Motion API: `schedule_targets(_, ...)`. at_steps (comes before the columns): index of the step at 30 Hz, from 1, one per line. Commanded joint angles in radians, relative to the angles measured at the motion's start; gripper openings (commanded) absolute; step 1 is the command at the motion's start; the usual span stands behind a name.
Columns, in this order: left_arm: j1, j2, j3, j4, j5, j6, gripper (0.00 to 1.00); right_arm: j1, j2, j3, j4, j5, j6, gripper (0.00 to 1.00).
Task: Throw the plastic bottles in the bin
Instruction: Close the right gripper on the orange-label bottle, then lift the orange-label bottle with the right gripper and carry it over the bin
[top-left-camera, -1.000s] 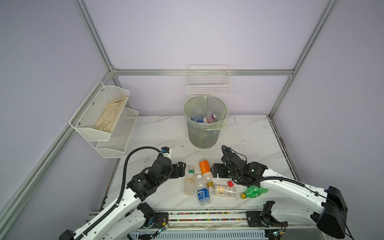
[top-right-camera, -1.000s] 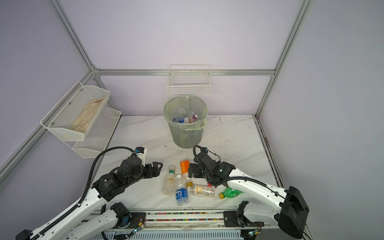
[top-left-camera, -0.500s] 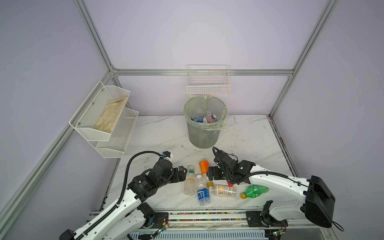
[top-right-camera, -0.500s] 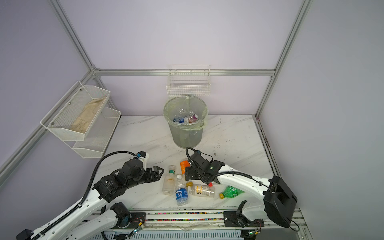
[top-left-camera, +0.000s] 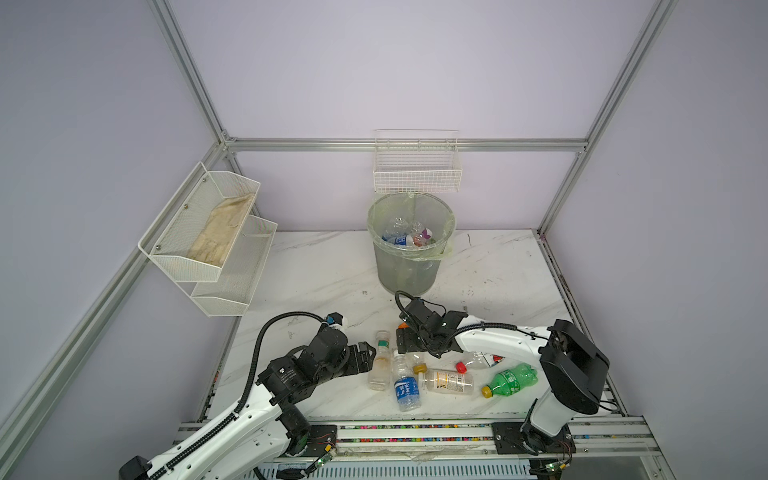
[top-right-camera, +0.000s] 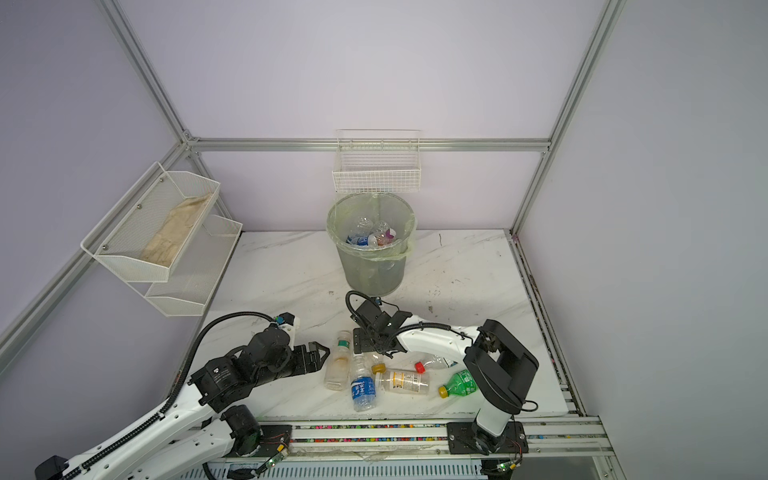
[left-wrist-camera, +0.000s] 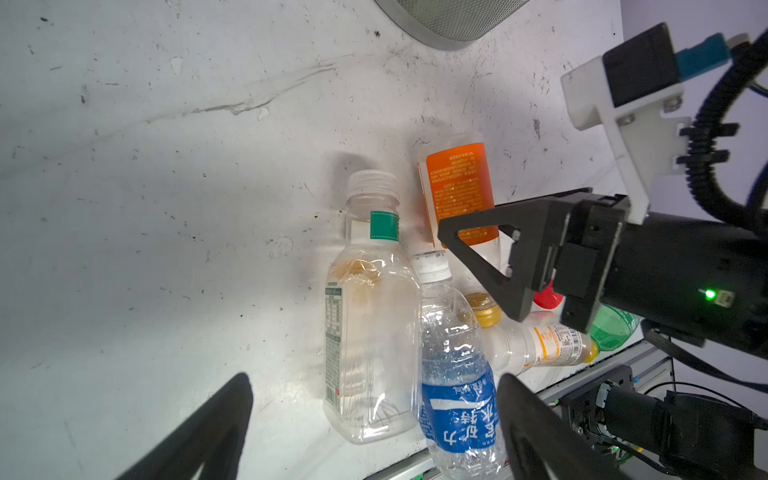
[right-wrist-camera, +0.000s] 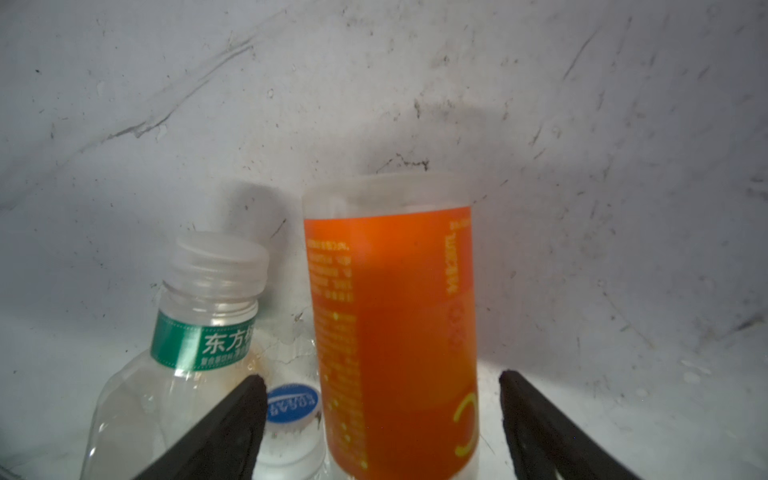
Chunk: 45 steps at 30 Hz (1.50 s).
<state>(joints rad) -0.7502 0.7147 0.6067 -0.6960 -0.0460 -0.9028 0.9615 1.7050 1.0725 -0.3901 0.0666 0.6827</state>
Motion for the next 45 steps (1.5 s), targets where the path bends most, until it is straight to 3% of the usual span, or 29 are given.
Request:
schedule_targets(1,-0.011,-0.016,-0.044,0.032,-0.007,-0.014,0.90,0.011,0.036,0.026,0.001,0.046,0.008,0.88)
schedule_targets(8,-0.015,-0.049,-0.053,0.022,-0.022,-0.016,0.89,0.010,0.090,0.042,-0.004,0.096,0.027,0.72)
schedule_targets(20,-0.017,-0.043,-0.038,0.021,-0.032,-0.005,0.89,0.011,0.101,0.061,0.000,0.120,0.046,0.57)
schedule_targets(32,-0.020,-0.050,-0.029,0.009,-0.039,-0.007,0.89,0.010,0.035,0.086,-0.027,0.173,0.049,0.20)
schedule_targets(45,-0.020,-0.039,0.004,0.009,-0.053,0.016,0.89,0.010,-0.156,0.148,-0.134,0.241,0.019,0.13)
